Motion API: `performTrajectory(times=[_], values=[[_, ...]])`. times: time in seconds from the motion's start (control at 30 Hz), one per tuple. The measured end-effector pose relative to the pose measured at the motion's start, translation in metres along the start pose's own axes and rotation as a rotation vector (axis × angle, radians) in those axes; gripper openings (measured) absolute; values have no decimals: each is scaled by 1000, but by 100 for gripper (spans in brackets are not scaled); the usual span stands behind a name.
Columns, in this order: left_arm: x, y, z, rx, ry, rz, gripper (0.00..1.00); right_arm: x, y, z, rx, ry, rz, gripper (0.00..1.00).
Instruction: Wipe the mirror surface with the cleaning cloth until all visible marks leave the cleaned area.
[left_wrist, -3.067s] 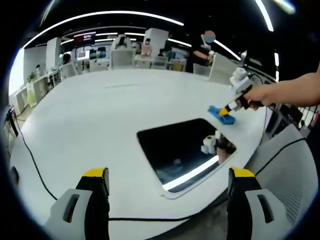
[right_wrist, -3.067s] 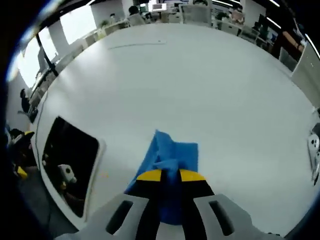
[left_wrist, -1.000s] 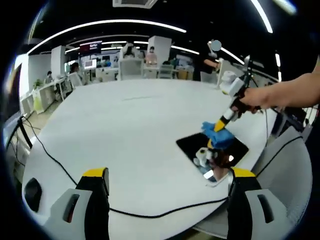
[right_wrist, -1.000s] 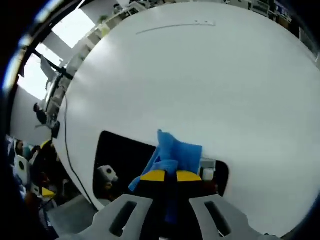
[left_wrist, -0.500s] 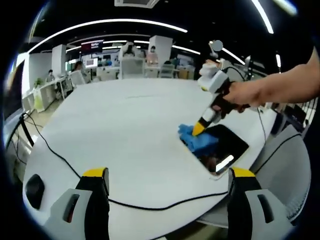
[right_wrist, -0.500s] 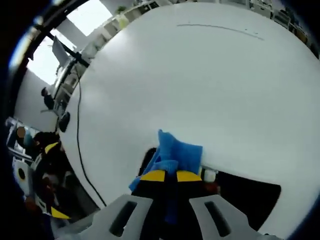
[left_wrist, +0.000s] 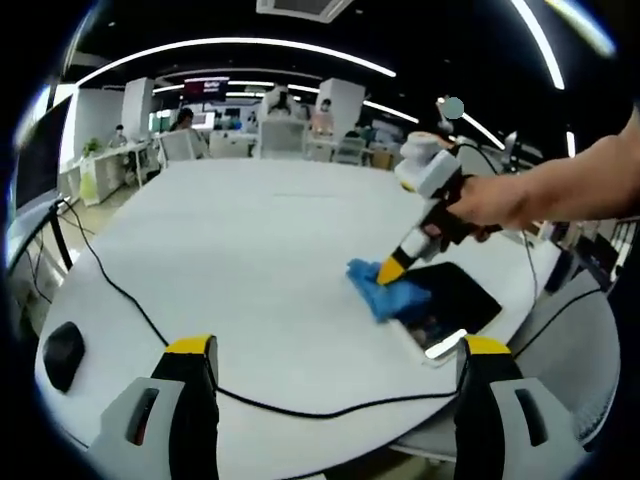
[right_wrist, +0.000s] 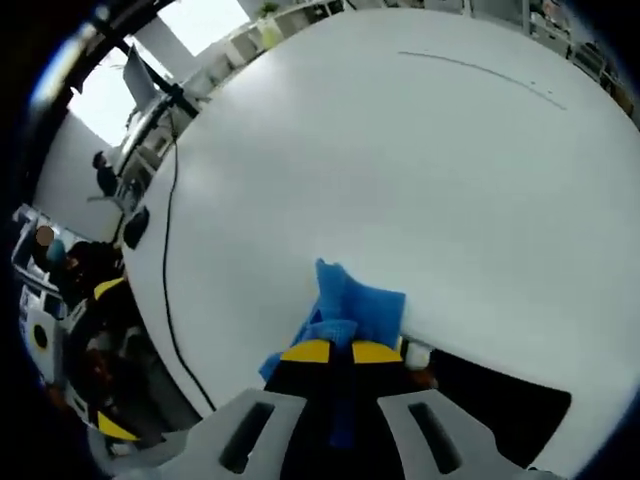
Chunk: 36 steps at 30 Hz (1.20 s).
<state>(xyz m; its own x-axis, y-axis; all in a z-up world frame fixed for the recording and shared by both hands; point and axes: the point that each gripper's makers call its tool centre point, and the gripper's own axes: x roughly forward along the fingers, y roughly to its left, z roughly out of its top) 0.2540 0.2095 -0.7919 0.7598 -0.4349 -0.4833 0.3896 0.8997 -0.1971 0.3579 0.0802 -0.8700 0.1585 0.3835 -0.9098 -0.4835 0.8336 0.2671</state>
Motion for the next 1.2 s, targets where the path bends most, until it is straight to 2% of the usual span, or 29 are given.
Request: performTrajectory(times=[0.17,0.23,0.5,0.77,1.03,1.2], values=[[2,0,-1,5,3,-3,99,-2,4,-9,-11,8,0,0],[1,-2,0,10,4,-5,99,6,4,-11,0,23,12,0],[2,-7,0,35,21,-18,99,-4,25,-41,-15,58,51,0],[1,-11,3,53,25,-30,99,-5,27,-43,-33,70,55,0],[0,-7,8,53,19,-18,99,-7,27,-45,-18,70,104,0],[2,-8,10,63,16,-18,99,-10,18,-47,-18,53,102,0]])
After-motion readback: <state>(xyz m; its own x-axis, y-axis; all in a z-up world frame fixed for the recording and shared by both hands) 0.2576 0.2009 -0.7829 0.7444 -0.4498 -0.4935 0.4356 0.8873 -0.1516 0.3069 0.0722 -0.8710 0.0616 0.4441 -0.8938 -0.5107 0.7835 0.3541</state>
